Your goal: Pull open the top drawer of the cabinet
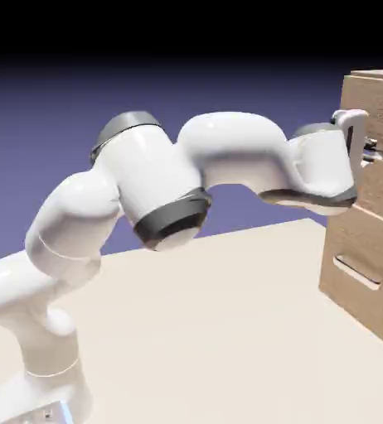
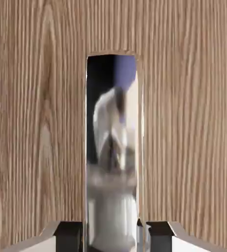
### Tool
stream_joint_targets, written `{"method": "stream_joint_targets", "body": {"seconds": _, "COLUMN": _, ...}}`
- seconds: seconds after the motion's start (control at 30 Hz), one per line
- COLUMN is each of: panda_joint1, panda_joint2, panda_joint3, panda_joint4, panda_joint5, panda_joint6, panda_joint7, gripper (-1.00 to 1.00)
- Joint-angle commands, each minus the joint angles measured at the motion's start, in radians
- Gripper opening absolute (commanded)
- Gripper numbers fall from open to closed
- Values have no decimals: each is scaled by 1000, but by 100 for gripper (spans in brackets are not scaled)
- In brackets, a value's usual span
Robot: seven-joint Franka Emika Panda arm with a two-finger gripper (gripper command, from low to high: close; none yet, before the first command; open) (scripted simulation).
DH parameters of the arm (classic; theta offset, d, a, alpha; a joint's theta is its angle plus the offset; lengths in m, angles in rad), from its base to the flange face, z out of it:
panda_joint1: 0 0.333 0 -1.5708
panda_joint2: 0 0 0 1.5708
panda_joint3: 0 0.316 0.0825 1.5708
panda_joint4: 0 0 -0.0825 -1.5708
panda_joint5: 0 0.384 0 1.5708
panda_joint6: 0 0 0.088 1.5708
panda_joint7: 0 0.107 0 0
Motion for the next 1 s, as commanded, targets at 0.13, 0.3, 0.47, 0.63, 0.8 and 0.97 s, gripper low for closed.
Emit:
{"method": "stream_joint_targets", "body": {"seconds": 0.13, "panda_joint1": -181, "panda_joint2": -41, "panda_joint3": 138, "panda_joint4": -157, "panda_joint5": -11, "panda_joint6": -32, "panda_joint7": 49, "gripper": -100}}
{"method": "stream_joint_targets", "body": {"seconds": 0.3, "panda_joint1": -362, "panda_joint2": -44, "panda_joint3": 288, "panda_joint4": -297, "panda_joint5": -9, "panda_joint6": -59, "panda_joint7": 65, "gripper": -100}}
{"method": "stream_joint_targets", "body": {"seconds": 0.47, "panda_joint1": -544, "panda_joint2": -9, "panda_joint3": 442, "panda_joint4": -438, "panda_joint5": 7, "panda_joint6": -84, "panda_joint7": 49, "gripper": -100}}
{"method": "stream_joint_targets", "body": {"seconds": 0.63, "panda_joint1": -725, "panda_joint2": 64, "panda_joint3": 594, "panda_joint4": -590, "panda_joint5": 40, "panda_joint6": -103, "panda_joint7": 8, "gripper": -100}}
{"method": "stream_joint_targets", "body": {"seconds": 0.8, "panda_joint1": -906, "panda_joint2": 166, "panda_joint3": 736, "panda_joint4": -749, "panda_joint5": 90, "panda_joint6": -106, "panda_joint7": -47, "gripper": -100}}
{"method": "stream_joint_targets", "body": {"seconds": 0.97, "panda_joint1": -985, "panda_joint2": 219, "panda_joint3": 793, "panda_joint4": -816, "panda_joint5": 120, "panda_joint6": -95, "panda_joint7": -73, "gripper": 100}}
